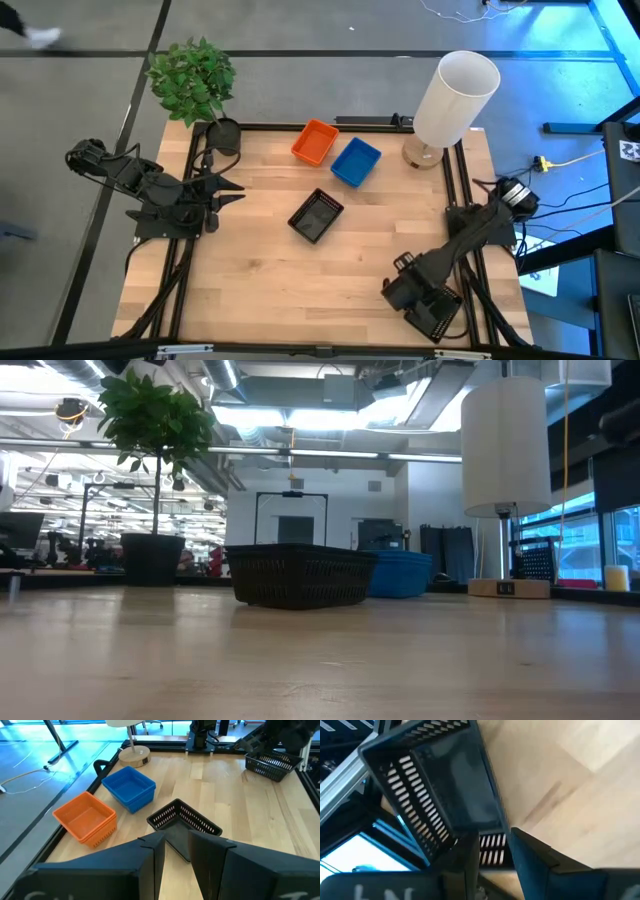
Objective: Stack baskets by color
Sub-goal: Stack the bottom black bin on the black bins
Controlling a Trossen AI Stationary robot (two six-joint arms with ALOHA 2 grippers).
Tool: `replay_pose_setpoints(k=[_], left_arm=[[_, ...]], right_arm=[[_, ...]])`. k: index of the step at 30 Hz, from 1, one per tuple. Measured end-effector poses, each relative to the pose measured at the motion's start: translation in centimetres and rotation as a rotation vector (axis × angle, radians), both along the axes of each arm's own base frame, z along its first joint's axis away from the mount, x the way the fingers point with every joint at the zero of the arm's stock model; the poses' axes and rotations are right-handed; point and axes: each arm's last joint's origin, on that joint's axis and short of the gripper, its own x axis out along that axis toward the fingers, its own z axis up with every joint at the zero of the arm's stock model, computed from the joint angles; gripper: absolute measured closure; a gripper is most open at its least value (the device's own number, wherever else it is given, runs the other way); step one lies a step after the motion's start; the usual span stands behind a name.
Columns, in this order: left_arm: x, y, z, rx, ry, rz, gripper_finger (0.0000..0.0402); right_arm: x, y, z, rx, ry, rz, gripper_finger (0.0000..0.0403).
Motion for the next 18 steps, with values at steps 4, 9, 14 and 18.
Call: replay_pose_setpoints(k=[4,9,14,18], left_arm=[[0.0,0.0,0.0,0.0,0.0,0.0,0.0326],[0.0,0.0,0.0,0.0,0.0,0.0,0.0326],[0.0,0.0,0.0,-0.005,0.001,-0.006,0.0326],[0.0,0.0,0.0,-0.008,0.0,-0.006,0.0326]], right_arm=[[0.5,0.5,-1.0,0.016,-0.014,0.039,0.0292],[1.1,0.9,-2.0,0.031,-0.025,0.08,0.0292],[1.3,1.2,-2.8,0.027,-0.007,0.08,0.0292],[1.6,1.5,-3.4,0.035,-0.016,0.083,0.0292]])
